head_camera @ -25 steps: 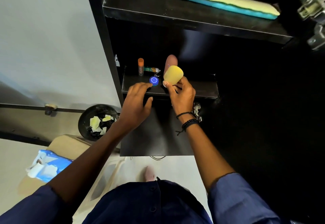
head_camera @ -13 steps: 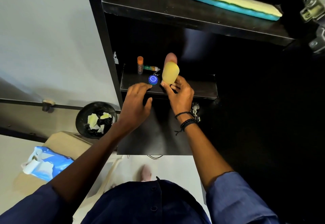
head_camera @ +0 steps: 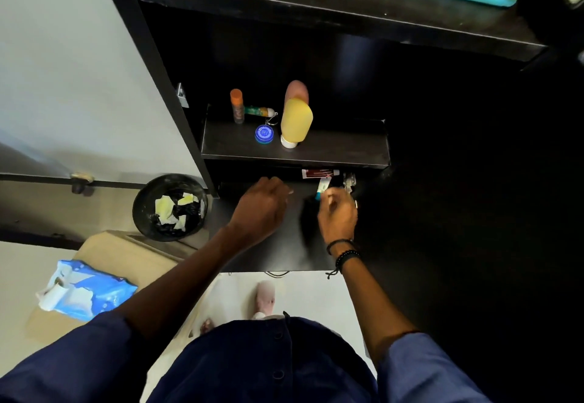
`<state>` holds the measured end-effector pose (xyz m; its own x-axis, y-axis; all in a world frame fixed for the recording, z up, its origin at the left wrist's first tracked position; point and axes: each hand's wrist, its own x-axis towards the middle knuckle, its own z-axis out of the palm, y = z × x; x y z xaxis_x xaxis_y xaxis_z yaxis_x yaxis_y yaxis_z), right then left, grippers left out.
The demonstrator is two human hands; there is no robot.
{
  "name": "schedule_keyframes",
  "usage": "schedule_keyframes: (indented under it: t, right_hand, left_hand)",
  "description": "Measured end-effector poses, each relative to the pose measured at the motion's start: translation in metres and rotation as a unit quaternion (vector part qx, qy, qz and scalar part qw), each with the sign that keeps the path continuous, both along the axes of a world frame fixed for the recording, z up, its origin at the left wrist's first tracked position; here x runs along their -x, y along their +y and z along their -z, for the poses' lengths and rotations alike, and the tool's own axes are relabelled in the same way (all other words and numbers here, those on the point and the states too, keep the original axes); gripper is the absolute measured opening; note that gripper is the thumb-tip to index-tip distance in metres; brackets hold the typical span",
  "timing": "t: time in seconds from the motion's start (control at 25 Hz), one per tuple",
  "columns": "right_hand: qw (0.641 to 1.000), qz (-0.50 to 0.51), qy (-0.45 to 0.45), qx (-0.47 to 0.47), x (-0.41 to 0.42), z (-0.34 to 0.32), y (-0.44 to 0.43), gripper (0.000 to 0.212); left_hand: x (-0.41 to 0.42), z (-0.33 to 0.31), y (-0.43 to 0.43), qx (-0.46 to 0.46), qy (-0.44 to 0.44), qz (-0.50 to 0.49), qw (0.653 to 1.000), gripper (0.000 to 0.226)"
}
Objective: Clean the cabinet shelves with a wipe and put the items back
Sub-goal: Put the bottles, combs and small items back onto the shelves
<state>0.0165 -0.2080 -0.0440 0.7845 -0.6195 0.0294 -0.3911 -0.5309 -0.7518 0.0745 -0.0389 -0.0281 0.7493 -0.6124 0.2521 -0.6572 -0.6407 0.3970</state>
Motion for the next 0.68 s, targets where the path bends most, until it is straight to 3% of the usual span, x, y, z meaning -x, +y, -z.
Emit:
schedule_keyframes:
  t: [0.08, 0.16, 0.32, 0.52, 0.6, 0.68]
  right_hand:
    - [0.984, -0.007, 0.177, -0.005, 0.001, 0.027, -0.013, 0.024]
    - [0.971, -0.042, 0.234, -0.003, -0.006, 0.044, -0.023, 0.036]
    - [0.951, -0.162, 0.258, 0.057, -0.034, 0.069, -0.033, 0.056]
    - [0.896, -0.248, 0.336, 0.150, -0.039, 0.086, -0.042, 0.070]
    - [0.889, -0.266, 0.334, 0.161, -0.037, 0.087, -0.041, 0.066]
    - [0.917, -0.230, 0.298, 0.130, -0.031, 0.081, -0.034, 0.046]
  left_hand:
    - [-0.006, 0.023, -0.013, -0.045, 0.063, 0.013, 0.997, 0.029]
    - [-0.020, 0.042, -0.034, -0.092, 0.120, 0.029, 0.988, 0.036]
    - [-0.059, 0.075, -0.078, -0.139, 0.208, 0.017, 0.968, 0.042]
    - [-0.077, 0.101, -0.121, -0.271, 0.143, 0.098, 0.947, 0.052]
    - [-0.075, 0.101, -0.121, -0.273, 0.109, 0.115, 0.949, 0.054]
    - [-0.066, 0.105, -0.111, -0.249, 0.107, 0.109, 0.956, 0.056]
